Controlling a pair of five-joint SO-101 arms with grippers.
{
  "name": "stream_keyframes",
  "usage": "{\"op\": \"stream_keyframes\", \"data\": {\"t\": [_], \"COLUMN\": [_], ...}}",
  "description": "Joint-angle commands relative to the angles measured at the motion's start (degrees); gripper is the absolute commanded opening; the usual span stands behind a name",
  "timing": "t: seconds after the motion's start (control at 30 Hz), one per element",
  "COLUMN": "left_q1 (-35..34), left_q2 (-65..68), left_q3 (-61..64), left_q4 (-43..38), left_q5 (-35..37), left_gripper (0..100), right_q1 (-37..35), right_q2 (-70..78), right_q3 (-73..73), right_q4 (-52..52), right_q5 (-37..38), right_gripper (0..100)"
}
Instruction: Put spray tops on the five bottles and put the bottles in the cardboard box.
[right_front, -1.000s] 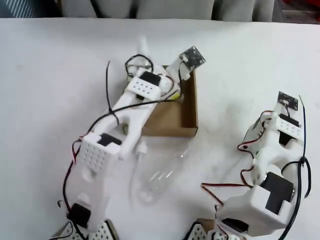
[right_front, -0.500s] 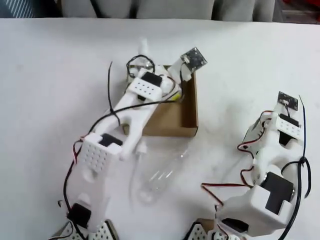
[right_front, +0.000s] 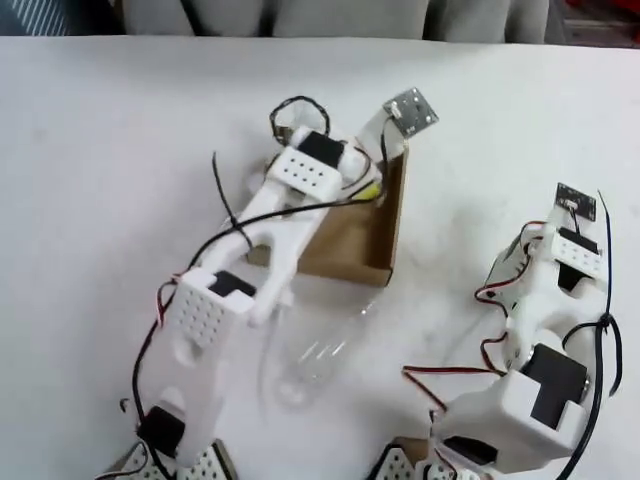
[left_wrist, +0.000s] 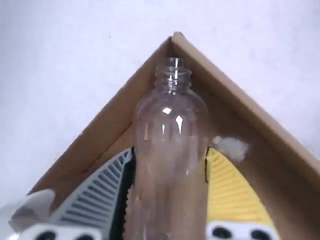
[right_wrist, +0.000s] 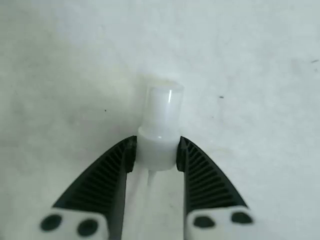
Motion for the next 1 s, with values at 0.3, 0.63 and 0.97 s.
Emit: {"op": "stream_keyframes", "data": {"t": [0.3, 0.63, 0.97], "left_q1": [2.15, 7.78, 9.98], "left_q2": [-2.51, -2.15, -2.59], "left_q3": [-16.09, -36.48, -37.1], "left_q4": [13.19, 35.69, 40.62], "left_q5": [4.4, 9.93, 29.54], "left_gripper": [4, 2, 2], "right_q1": [-0.31, -0.04, 6.46], "right_q2": [0.92, 0.92, 0.92], "right_q3": [0.09, 0.09, -4.75], "right_q4": [-2.07, -2.15, -4.18], "right_q5": [0.26, 0.18, 0.7], "right_gripper": [1.5, 1.5, 1.5]}}
